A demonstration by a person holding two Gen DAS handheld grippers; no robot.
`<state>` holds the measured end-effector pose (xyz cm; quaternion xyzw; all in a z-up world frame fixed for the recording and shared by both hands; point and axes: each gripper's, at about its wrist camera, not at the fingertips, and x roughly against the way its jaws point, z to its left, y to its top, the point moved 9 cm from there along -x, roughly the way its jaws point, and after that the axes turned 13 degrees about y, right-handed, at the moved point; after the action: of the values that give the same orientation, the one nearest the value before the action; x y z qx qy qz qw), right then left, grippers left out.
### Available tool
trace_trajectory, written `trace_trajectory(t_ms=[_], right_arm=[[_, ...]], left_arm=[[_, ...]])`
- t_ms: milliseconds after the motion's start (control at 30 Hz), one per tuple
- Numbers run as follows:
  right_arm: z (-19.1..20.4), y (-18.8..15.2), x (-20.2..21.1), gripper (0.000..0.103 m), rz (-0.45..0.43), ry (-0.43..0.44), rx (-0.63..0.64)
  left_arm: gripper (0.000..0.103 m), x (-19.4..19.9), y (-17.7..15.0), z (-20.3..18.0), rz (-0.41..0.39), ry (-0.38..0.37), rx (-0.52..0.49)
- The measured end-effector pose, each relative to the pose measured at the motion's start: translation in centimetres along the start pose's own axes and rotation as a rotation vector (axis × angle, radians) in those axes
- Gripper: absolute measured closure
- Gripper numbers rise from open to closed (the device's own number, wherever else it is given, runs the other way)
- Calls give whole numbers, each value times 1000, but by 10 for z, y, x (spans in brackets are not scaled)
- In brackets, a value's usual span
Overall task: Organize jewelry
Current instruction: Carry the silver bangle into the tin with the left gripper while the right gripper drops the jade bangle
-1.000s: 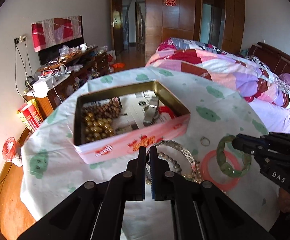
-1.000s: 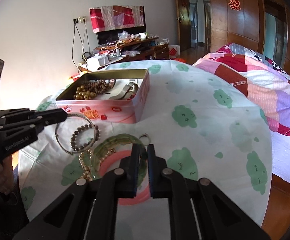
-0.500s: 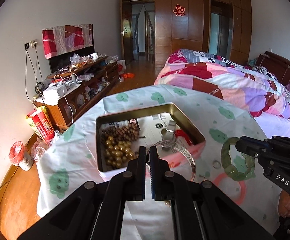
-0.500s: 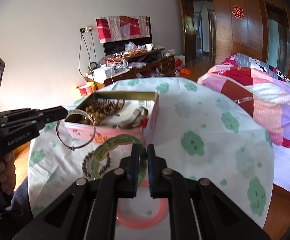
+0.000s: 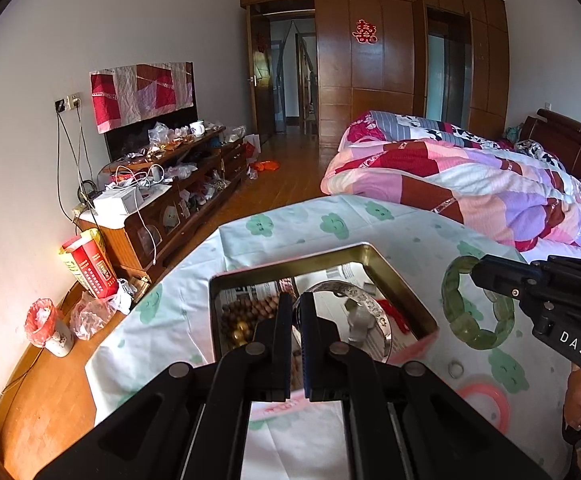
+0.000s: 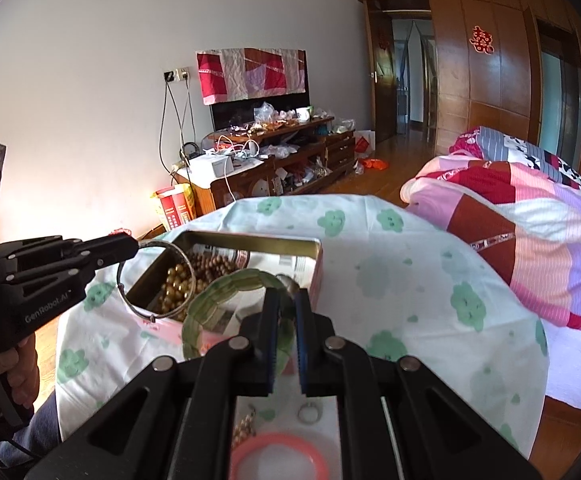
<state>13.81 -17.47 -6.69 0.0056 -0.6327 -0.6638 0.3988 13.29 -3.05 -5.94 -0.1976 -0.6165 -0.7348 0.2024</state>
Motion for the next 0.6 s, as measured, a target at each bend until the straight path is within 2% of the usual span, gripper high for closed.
trace_trajectory(t_ms=[600], right_arm=[[-2,20,-55,93,60,14,28]], left_arm=[[101,-54,1,12,57,47,2]])
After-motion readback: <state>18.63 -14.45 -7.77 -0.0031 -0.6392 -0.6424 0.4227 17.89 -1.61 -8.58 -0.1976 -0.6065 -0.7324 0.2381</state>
